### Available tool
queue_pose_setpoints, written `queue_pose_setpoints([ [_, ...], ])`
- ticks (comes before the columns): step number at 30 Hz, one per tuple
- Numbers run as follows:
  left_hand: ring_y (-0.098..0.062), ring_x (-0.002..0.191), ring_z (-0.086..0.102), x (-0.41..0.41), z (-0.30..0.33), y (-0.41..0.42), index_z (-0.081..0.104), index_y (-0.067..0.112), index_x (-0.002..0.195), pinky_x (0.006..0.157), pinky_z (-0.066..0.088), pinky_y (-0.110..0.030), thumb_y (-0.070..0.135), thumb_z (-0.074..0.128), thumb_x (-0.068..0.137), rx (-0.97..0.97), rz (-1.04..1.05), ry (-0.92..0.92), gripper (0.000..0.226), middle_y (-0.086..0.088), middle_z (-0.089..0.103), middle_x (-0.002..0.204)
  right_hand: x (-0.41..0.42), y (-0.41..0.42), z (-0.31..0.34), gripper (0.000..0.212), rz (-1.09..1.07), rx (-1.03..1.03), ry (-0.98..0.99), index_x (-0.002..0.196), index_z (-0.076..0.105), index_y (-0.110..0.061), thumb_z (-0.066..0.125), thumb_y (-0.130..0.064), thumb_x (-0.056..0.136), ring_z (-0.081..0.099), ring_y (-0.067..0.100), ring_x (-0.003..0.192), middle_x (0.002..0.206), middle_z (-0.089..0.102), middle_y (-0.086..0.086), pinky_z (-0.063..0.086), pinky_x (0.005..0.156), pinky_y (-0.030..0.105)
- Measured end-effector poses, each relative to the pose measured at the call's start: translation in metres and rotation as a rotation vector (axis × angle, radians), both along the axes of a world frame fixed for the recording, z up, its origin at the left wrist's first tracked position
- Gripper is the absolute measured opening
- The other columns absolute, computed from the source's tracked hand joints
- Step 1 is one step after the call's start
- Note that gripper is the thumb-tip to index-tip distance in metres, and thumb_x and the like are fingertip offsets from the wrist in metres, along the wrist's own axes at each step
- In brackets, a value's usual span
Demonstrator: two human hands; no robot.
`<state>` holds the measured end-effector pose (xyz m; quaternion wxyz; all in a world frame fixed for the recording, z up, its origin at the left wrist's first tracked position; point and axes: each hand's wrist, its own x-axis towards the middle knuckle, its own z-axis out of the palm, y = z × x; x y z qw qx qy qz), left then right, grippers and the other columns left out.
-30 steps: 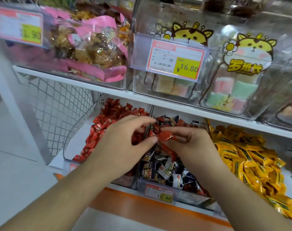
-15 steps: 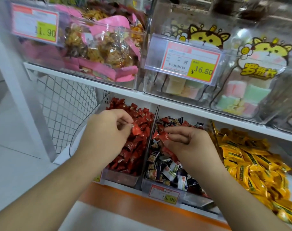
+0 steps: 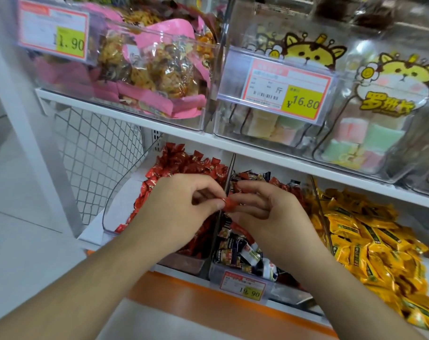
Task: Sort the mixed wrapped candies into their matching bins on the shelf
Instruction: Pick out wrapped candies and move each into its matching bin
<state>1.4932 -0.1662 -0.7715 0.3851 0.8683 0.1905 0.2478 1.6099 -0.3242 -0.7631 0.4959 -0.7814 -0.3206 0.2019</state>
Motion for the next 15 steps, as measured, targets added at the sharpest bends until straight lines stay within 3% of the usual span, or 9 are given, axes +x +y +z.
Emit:
queue_pose_setpoints([
  [3, 0.006, 0.078, 0.064, -0.008, 0.005, 0.02, 0.073, 0.041, 0.092, 0.06, 0.043, -0.007, 0.034, 0.076, 0.091, 0.057, 0.21, 0.05, 0.008, 0.024, 0.069, 0.085, 0.004, 0.005, 0.004, 0.026, -0.076, 0.087, 0.01, 0.117, 0.07, -0.022, 0.072, -0.007, 0.096, 0.076, 0.007, 0.088, 0.105, 0.078, -0.01, 0.063, 0.072, 0.026],
  [5, 0.001, 0.071, 0.063, -0.014, 0.002, 0.031, 0.071, 0.042, 0.103, 0.053, 0.042, -0.013, 0.032, 0.072, 0.093, 0.116, 0.298, 0.127, 0.014, 0.019, 0.069, 0.093, 0.003, 0.017, 0.009, 0.018, -0.077, 0.14, -0.014, 0.113, 0.072, -0.023, 0.071, -0.014, 0.097, 0.075, 0.005, 0.089, 0.102, 0.078, -0.013, 0.063, 0.082, 0.03],
  [7, -0.002, 0.071, 0.06, -0.017, -0.003, 0.035, 0.069, 0.042, 0.114, 0.056, 0.042, -0.014, 0.027, 0.068, 0.095, 0.165, 0.314, 0.172, 0.024, 0.012, 0.068, 0.104, -0.003, 0.031, 0.014, 0.018, -0.013, 0.176, -0.048, 0.117, 0.071, -0.027, 0.069, -0.022, 0.099, 0.072, -0.001, 0.097, 0.106, 0.076, -0.017, 0.058, 0.09, 0.021],
  [9, -0.002, 0.079, 0.054, -0.016, -0.006, 0.034, 0.067, 0.038, 0.122, 0.063, 0.039, -0.014, 0.023, 0.064, 0.097, 0.198, 0.309, 0.18, 0.03, 0.012, 0.065, 0.114, -0.005, 0.039, 0.014, 0.02, 0.031, 0.158, -0.083, 0.12, 0.069, -0.037, 0.061, -0.029, 0.103, 0.065, -0.011, 0.103, 0.111, 0.073, -0.024, 0.05, 0.087, 0.007],
  [10, -0.001, 0.087, 0.05, -0.016, -0.007, 0.033, 0.067, 0.037, 0.125, 0.068, 0.037, -0.012, 0.02, 0.062, 0.098, 0.204, 0.298, 0.173, 0.032, 0.016, 0.062, 0.116, -0.003, 0.039, 0.014, 0.023, 0.012, 0.149, -0.076, 0.123, 0.068, -0.04, 0.057, -0.032, 0.105, 0.064, -0.01, 0.104, 0.113, 0.072, -0.024, 0.05, 0.086, 0.007],
  [13, 0.004, 0.101, 0.047, -0.013, -0.007, 0.026, 0.066, 0.037, 0.128, 0.072, 0.031, 0.001, 0.018, 0.059, 0.1, 0.191, 0.212, 0.151, 0.035, 0.023, 0.057, 0.12, 0.014, 0.025, 0.009, 0.028, -0.111, 0.07, -0.076, 0.127, 0.067, -0.04, 0.051, -0.027, 0.108, 0.07, 0.017, 0.105, 0.118, 0.073, -0.013, 0.06, 0.091, 0.036],
  [15, 0.008, 0.108, 0.049, -0.011, -0.008, 0.02, 0.064, 0.039, 0.131, 0.081, 0.03, 0.002, 0.023, 0.058, 0.102, 0.196, 0.103, 0.134, 0.034, 0.025, 0.058, 0.132, 0.027, 0.01, 0.003, 0.032, -0.141, -0.053, -0.224, 0.129, 0.065, -0.038, 0.053, -0.019, 0.106, 0.07, 0.014, 0.105, 0.122, 0.071, -0.016, 0.06, 0.093, 0.034],
])
